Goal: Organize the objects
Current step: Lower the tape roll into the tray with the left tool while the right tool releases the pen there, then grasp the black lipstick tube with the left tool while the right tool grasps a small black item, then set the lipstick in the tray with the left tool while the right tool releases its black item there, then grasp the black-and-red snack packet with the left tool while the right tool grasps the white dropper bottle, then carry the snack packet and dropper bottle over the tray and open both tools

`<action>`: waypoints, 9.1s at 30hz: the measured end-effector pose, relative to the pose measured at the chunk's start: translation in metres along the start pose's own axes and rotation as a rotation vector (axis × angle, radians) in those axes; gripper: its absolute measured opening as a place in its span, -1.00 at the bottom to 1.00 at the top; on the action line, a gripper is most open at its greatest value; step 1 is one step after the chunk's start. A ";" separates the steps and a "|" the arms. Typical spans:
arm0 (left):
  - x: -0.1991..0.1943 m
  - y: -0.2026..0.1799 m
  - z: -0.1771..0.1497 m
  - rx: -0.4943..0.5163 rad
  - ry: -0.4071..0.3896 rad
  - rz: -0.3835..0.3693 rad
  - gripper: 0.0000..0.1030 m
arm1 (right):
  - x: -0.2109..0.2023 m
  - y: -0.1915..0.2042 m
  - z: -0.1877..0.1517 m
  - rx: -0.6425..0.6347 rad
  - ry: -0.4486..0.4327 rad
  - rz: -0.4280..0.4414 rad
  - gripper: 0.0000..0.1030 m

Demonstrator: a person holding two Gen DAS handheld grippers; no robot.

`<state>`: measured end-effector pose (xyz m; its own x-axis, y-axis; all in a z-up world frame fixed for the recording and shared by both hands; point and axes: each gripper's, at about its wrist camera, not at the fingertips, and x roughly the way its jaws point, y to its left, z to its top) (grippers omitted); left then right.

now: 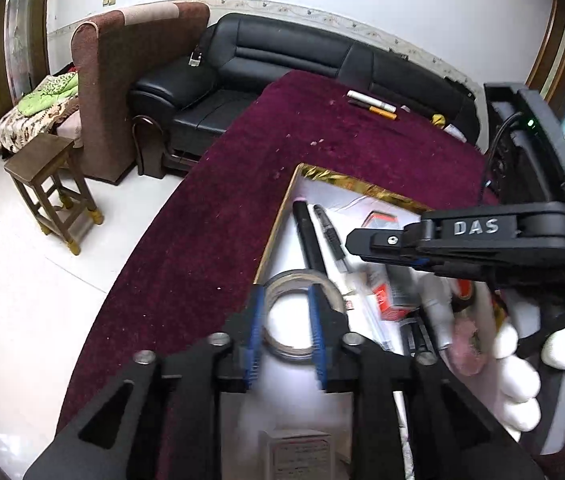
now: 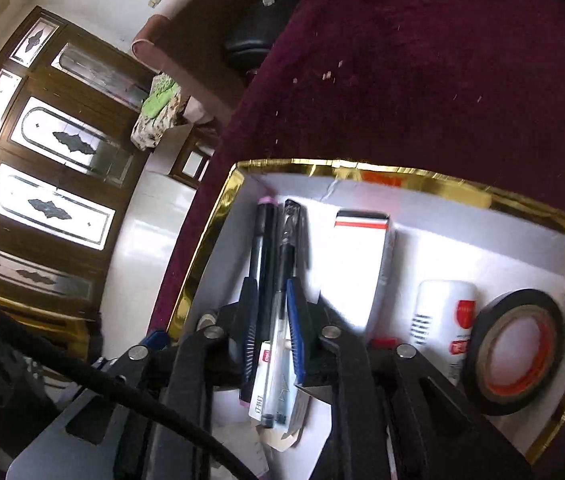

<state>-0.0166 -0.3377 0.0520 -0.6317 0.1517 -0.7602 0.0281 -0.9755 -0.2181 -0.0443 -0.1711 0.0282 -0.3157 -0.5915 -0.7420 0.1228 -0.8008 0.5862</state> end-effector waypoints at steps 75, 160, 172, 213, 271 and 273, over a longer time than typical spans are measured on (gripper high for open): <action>0.049 -0.353 -0.075 0.583 0.177 -0.427 -0.74 | -0.337 -0.270 -0.172 0.197 -0.575 -0.189 -0.16; -0.032 -0.055 -0.083 -0.106 0.014 -0.372 -0.25 | -0.111 -0.018 -0.154 -0.211 -0.063 -0.091 -0.61; -0.046 -0.070 -0.076 -0.120 -0.046 -0.412 -0.24 | -0.190 -0.087 -0.153 -0.043 -0.259 -0.072 -0.60; -0.012 -0.338 -0.073 0.526 0.051 -0.551 0.10 | -0.295 -0.268 -0.209 0.199 -0.380 -0.565 -0.54; -0.066 -0.141 -0.072 0.101 -0.059 -0.357 -0.53 | -0.248 -0.130 -0.179 -0.020 -0.260 -0.067 -0.53; -0.070 -0.106 -0.076 0.041 -0.070 -0.299 -0.53 | -0.230 -0.108 -0.172 -0.061 -0.228 -0.045 -0.53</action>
<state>0.0839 -0.2329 0.0815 -0.6592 0.4234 -0.6214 -0.1978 -0.8950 -0.3998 0.1769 0.0351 0.0791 -0.5255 -0.5242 -0.6701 0.1579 -0.8341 0.5286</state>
